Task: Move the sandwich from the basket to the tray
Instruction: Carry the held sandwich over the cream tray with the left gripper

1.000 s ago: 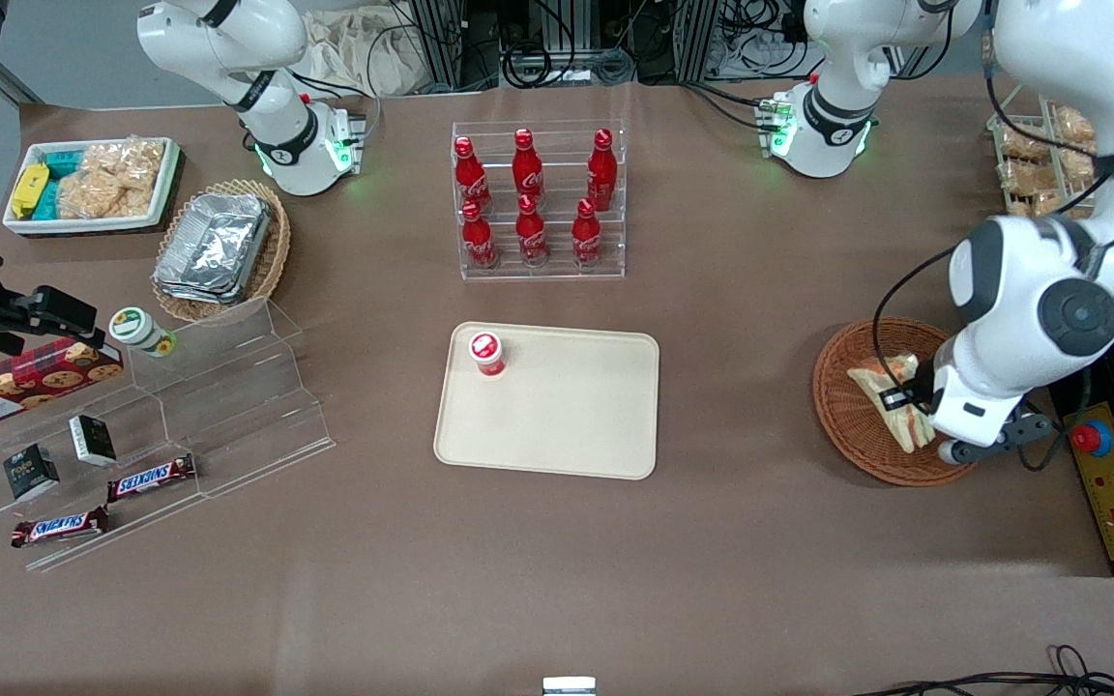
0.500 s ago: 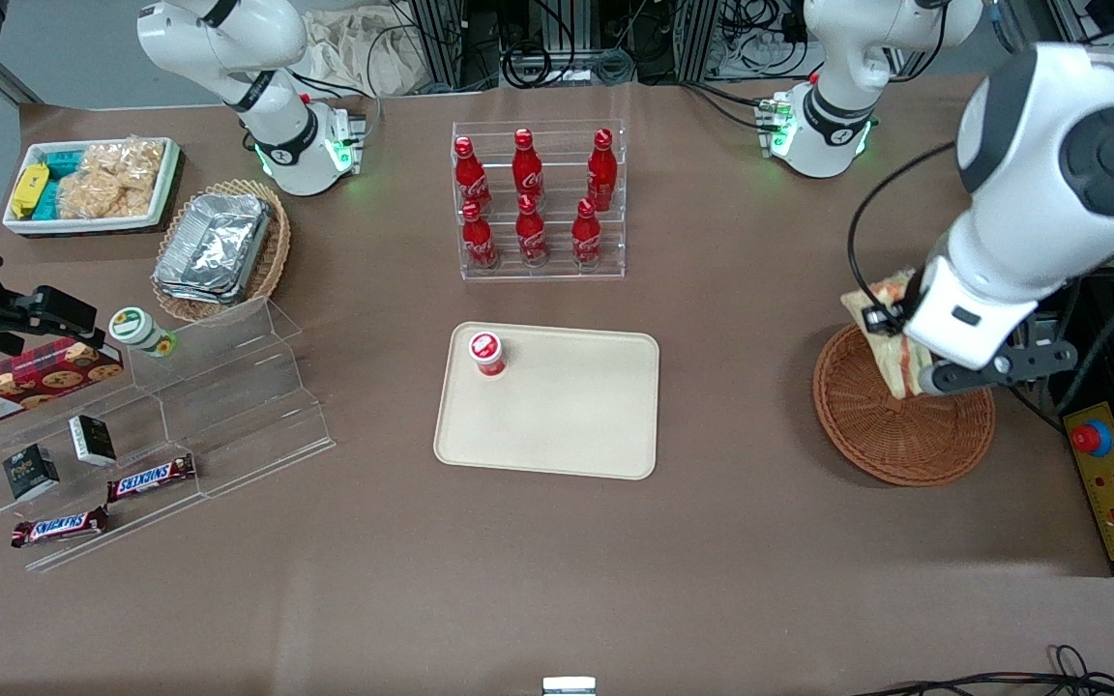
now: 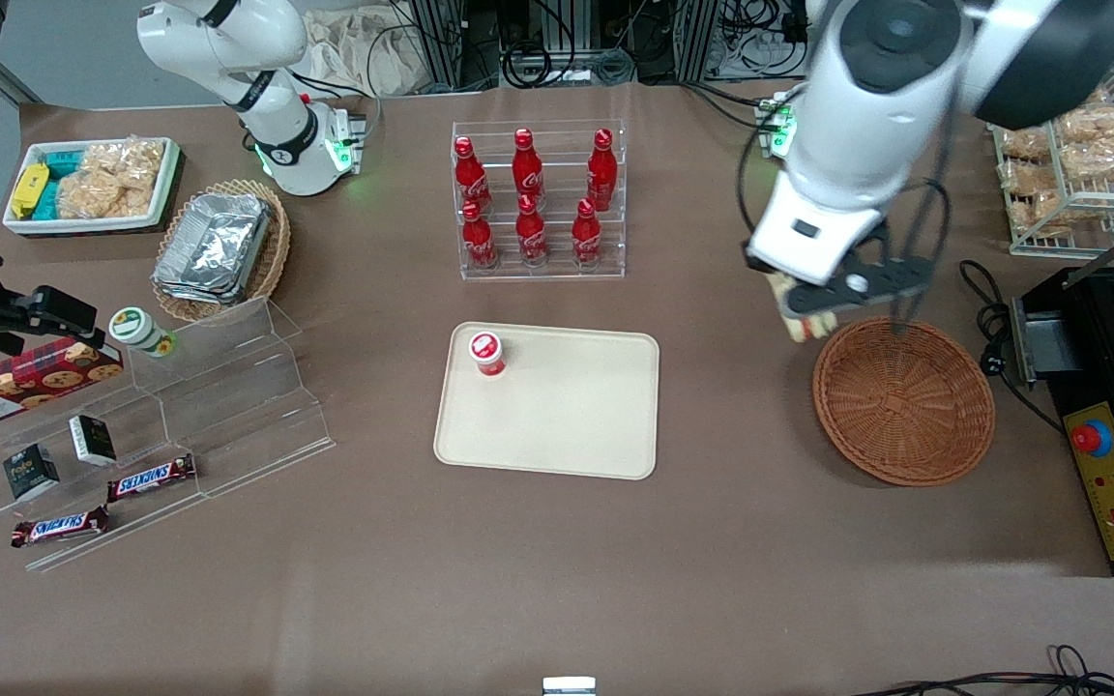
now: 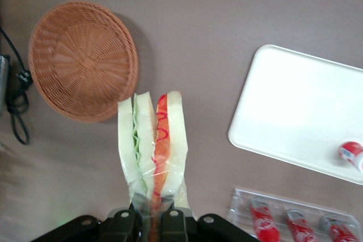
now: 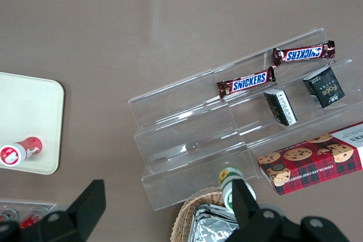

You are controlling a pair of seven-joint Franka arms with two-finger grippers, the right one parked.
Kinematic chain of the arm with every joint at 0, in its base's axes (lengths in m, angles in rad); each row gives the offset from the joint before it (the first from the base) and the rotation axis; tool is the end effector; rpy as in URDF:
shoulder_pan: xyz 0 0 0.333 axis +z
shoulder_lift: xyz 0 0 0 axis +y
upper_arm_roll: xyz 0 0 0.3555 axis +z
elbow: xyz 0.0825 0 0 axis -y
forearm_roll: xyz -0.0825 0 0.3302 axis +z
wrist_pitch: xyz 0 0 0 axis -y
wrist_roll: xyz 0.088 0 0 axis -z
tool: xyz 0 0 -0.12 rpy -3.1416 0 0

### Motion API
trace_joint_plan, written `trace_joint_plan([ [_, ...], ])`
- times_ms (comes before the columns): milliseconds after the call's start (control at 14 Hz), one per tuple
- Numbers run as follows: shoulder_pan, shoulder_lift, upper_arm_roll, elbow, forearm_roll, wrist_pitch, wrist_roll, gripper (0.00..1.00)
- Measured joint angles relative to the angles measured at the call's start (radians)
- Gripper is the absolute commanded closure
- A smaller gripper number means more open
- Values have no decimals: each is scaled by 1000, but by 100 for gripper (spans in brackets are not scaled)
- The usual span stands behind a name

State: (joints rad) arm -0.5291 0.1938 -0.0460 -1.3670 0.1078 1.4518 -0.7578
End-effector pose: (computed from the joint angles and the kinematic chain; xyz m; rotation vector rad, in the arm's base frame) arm 0.4734 -0.2866 0.6236 -2.9830 -0.2843 0.0367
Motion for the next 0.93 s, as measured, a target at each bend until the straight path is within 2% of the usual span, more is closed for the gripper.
trace_joint_plan([
  [286, -86, 114, 0, -2, -46, 117, -154, 99],
  [643, -88, 349, 6, -3, -126, 378, -216, 99],
  [929, -88, 496, 6, -1, -147, 551, -230, 99],
])
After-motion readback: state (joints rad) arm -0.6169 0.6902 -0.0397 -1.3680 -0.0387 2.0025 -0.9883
